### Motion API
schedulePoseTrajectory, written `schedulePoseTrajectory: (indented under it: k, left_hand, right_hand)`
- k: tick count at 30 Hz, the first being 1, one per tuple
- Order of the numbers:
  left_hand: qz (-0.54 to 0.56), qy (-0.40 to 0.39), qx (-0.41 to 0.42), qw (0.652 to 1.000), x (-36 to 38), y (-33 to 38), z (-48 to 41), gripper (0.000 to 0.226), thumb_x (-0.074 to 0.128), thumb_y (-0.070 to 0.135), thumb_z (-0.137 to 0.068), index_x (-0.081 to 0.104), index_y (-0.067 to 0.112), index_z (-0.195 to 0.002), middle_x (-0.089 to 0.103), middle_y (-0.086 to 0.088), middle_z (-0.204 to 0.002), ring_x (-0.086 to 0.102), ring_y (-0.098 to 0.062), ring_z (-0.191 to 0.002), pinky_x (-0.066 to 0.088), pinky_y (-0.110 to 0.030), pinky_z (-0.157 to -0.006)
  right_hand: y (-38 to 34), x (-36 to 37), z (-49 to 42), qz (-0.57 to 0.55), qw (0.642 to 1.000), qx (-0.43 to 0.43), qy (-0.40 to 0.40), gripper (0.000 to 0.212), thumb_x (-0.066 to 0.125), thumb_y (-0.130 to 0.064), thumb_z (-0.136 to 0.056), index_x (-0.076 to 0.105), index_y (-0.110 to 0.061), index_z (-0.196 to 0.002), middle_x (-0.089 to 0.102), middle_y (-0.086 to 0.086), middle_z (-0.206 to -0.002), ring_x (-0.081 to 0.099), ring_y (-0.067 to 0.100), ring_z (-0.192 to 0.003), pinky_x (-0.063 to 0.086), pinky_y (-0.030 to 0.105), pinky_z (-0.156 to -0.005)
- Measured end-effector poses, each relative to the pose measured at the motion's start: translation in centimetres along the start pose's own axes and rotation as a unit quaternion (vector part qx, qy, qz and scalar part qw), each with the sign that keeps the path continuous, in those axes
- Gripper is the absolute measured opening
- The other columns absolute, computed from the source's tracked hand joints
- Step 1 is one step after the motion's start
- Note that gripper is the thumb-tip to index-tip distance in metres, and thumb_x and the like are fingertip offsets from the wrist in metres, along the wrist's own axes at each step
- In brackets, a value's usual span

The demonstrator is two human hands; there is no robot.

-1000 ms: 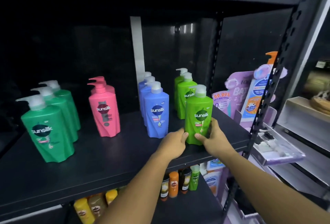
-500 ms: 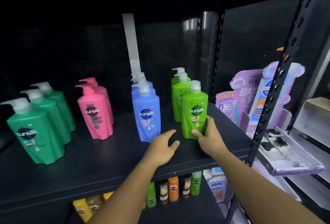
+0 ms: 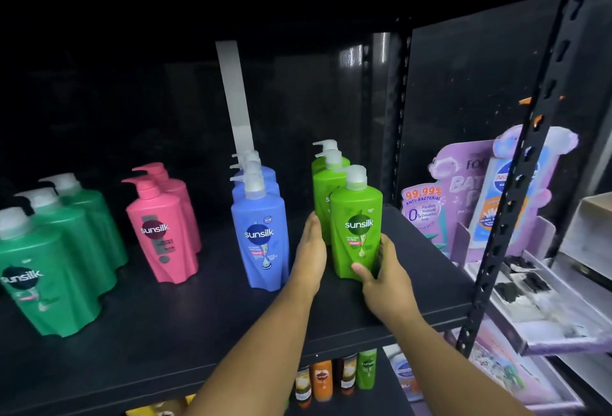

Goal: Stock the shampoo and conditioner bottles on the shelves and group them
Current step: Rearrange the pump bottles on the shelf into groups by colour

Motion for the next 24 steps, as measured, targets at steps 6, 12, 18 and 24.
schedulePoseTrajectory:
  k: [6, 12, 18, 24]
  left_hand:
    - [0.019, 0.009, 0.008, 1.000, 0.1, 0.6, 0.6, 0.054, 0.035, 0.064, -0.094, 0.048, 0.050, -0.145, 0.053, 0.024, -0.148, 0.049, -0.003, -0.138, 0.034, -0.040, -0.121]
    - [0.008, 0.025, 0.013, 1.000, -0.1, 0.0, 0.6, 0.067, 0.034, 0.076, -0.086, 0.050, 0.047, -0.146, 0.055, 0.018, -0.148, 0.049, -0.004, -0.137, 0.035, -0.041, -0.121]
    - [-0.033, 0.022, 0.023, 0.999, -0.1, 0.6, 2.2, 0.073, 0.031, 0.080, -0.085, 0.051, 0.044, -0.146, 0.055, 0.018, -0.147, 0.049, -0.003, -0.137, 0.034, -0.040, -0.121]
    - [-0.093, -0.011, 0.042, 0.995, 0.2, 1.0, 3.7, 0.056, 0.042, 0.069, -0.096, 0.057, 0.037, -0.140, 0.065, 0.018, -0.133, 0.059, -0.001, -0.124, 0.043, -0.032, -0.113]
  right_hand:
    - [0.0, 0.0, -0.5, 0.004, 1.000, -0.001, 0.012, 0.063, 0.070, -0.023, -0.094, 0.032, -0.044, -0.140, 0.064, -0.021, -0.115, 0.061, 0.013, -0.107, 0.048, 0.037, -0.092]
    - [0.1, 0.1, -0.8, 0.023, 0.999, 0.014, 0.032, 0.056, 0.067, -0.029, -0.096, 0.034, -0.045, -0.139, 0.062, -0.014, -0.117, 0.060, 0.016, -0.108, 0.048, 0.038, -0.087]
    - [0.0, 0.5, -1.0, 0.095, 0.993, 0.037, 0.052, 0.072, 0.056, -0.048, -0.099, 0.021, -0.030, -0.158, 0.058, 0.002, -0.134, 0.054, 0.026, -0.125, 0.049, 0.044, -0.095]
    - [0.4, 0.7, -0.8, 0.144, 0.987, 0.062, 0.037, 0.082, 0.043, -0.062, -0.098, -0.002, -0.036, -0.161, 0.051, 0.014, -0.143, 0.042, 0.033, -0.138, 0.043, 0.048, -0.106]
Point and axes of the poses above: each hand's wrist, its own z-axis away from the middle knuckle, its own x-axis out of the palm, y = z × x, the point moved 9 cm from there along -z, towards the middle knuckle
